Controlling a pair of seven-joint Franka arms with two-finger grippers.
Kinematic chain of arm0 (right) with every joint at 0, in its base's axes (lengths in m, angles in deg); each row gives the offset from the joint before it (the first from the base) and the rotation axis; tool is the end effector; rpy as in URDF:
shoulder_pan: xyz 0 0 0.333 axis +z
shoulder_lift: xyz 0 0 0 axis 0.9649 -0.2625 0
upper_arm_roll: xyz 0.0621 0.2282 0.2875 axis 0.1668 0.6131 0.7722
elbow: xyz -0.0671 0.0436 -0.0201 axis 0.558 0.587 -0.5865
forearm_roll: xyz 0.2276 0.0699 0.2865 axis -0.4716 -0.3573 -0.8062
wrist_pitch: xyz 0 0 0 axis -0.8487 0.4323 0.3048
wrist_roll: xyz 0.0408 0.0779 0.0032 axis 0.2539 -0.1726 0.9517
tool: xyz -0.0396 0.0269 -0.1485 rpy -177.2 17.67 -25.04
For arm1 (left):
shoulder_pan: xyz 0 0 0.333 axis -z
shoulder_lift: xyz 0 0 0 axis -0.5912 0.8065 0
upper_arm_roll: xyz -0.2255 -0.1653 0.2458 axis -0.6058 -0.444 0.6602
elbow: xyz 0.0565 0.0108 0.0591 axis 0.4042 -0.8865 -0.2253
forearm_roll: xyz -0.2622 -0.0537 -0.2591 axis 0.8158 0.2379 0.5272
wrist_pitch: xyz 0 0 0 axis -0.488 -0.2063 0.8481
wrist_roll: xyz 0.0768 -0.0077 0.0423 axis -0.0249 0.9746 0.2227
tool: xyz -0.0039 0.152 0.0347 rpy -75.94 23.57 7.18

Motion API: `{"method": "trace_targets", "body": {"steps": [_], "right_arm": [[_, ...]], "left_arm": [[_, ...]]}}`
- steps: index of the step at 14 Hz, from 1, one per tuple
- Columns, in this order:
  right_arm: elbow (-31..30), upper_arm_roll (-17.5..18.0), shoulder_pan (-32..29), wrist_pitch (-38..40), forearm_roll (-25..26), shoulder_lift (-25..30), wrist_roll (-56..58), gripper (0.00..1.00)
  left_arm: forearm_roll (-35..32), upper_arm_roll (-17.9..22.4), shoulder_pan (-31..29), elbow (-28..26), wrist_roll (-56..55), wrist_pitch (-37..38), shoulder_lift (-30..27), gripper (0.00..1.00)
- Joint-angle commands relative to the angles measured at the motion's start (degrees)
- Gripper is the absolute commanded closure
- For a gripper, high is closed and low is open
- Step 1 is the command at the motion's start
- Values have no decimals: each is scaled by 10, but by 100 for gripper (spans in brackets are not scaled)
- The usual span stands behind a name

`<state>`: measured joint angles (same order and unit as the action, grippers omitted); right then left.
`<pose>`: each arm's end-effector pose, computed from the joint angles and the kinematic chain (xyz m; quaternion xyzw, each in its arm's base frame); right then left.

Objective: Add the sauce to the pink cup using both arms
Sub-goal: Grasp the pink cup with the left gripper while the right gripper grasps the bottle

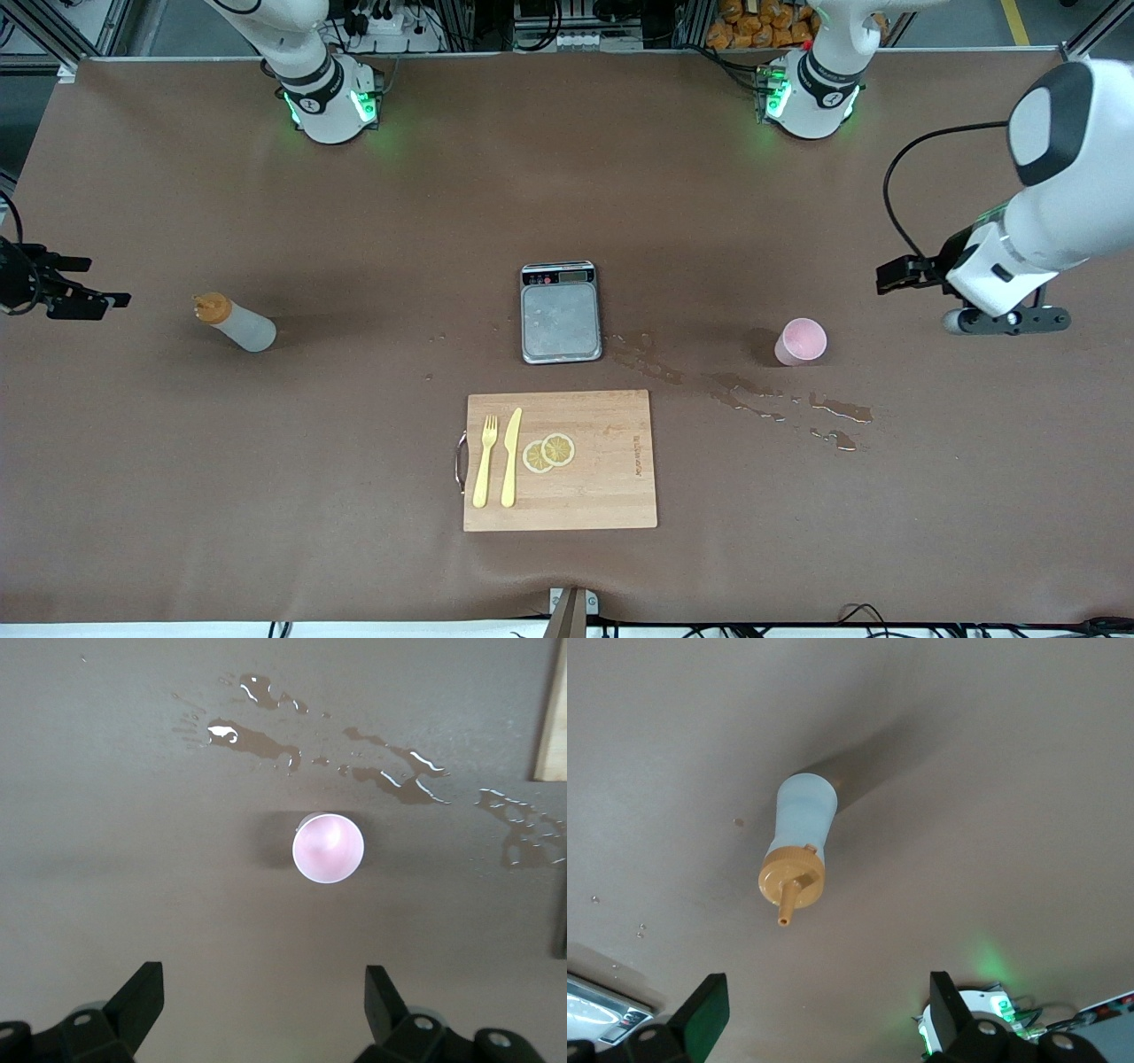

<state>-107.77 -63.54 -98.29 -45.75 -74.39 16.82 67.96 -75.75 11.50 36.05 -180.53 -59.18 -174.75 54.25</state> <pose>0.5690 -0.1848 0.4387 -0.9094 0.3337 0.2347 0.0806 0.5531 -0.0596 0.4797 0.9980 0.0032 -0.0605 0.0192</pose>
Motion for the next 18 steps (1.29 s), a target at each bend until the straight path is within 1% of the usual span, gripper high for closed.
{"method": "trace_targets", "body": {"steps": [1, 3, 5, 6, 8, 9, 11, 15, 18], "right_arm": [[16, 10, -36, 9, -50, -59, -30, 0], [18, 10, -69, 8, -101, -99, -31, 0], [25, 10, -95, 5, -134, -140, -32, 0], [29, 10, -106, 5, -159, -155, -32, 0], [29, 10, -133, 4, -220, -182, -75, 0], [29, 10, -145, 4, -238, -198, -92, 0], [28, 9, -145, 4, -246, -221, -100, 0], [28, 10, -151, 3, -256, -274, -95, 0], [23, 10, -149, 3, -260, -290, -92, 0]], "left_arm": [[10, -4, 1, -59, 14, -68, 5, 0], [5, -5, 5, -61, 15, -95, 39, 0], [2, -5, 5, -60, 16, -122, 76, 0], [2, -5, 5, -61, 19, -132, 89, 0], [2, -5, 6, -60, 19, -144, 114, 0], [2, -5, 7, -60, 19, -153, 126, 0], [2, -5, 13, -61, 19, -176, 154, 0], [2, -5, 17, -61, 19, -188, 187, 0], [0, -5, 19, -57, 20, -199, 203, 0]]}}
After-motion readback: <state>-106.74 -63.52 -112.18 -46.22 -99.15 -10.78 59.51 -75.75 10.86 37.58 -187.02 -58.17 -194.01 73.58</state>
